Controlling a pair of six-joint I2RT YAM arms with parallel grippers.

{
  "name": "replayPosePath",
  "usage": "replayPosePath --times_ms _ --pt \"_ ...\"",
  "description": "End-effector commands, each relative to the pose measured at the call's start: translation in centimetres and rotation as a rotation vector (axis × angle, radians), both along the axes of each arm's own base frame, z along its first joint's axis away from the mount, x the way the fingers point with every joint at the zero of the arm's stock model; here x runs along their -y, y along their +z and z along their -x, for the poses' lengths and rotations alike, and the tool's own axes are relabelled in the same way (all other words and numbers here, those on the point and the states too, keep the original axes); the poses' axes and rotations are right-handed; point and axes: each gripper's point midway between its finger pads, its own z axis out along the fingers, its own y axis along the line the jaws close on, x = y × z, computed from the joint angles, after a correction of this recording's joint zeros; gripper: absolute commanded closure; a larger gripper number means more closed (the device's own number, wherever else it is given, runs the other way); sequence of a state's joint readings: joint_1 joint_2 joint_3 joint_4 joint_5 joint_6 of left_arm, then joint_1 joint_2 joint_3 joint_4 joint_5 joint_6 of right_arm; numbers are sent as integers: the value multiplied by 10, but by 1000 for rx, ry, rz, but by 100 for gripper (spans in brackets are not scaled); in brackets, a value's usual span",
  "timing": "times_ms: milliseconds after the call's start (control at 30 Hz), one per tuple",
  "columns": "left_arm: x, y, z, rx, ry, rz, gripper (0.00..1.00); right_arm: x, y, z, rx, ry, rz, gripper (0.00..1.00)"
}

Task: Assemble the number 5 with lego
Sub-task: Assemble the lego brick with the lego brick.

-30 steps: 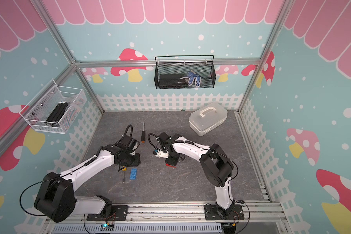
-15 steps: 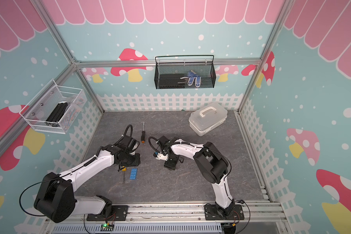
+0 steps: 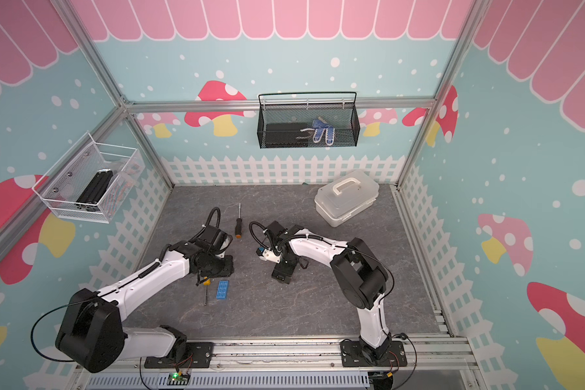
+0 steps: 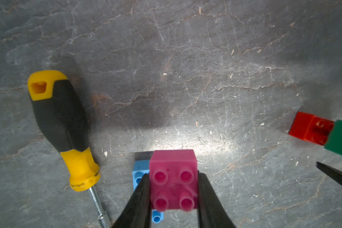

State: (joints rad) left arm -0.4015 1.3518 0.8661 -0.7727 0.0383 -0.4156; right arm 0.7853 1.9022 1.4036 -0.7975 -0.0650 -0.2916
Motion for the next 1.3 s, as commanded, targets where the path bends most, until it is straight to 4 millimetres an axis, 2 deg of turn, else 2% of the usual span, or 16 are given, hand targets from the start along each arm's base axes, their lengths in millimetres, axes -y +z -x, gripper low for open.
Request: replayPosePath --times_ms 0,233,433,567,700,733,800,833,867,1033,1267 --pt "2 8 -3 21 -2 9 73 -1 25 -1 36 -13 -49 1" --pt "6 18 -8 36 -3 24 73 14 61 -2 118 -87 -66 2" --pt "36 36 -19 71 -64 32 72 38 87 -4 149 -329 -49 6" --pt "58 43 -28 81 -98 35 72 49 89 2 113 -508 -45 18" --pt "80 48 -37 94 -129 30 72 57 89 7 96 -651 -69 47" --pt "87 49 -39 96 -136 33 72 60 90 6 95 -687 -71 66" --pt "100 52 -43 104 -159 30 72 56 89 7 60 -736 -94 89" --pt "106 53 -44 106 -167 26 73 53 89 8 36 -762 -109 97" --pt "111 53 -45 105 -173 26 73 49 87 10 10 -771 -124 100" --pt "131 53 -47 108 -195 18 73 37 68 13 -77 -883 -157 100" --pt "143 48 -40 106 -207 -8 73 18 53 18 -190 -982 -280 100"
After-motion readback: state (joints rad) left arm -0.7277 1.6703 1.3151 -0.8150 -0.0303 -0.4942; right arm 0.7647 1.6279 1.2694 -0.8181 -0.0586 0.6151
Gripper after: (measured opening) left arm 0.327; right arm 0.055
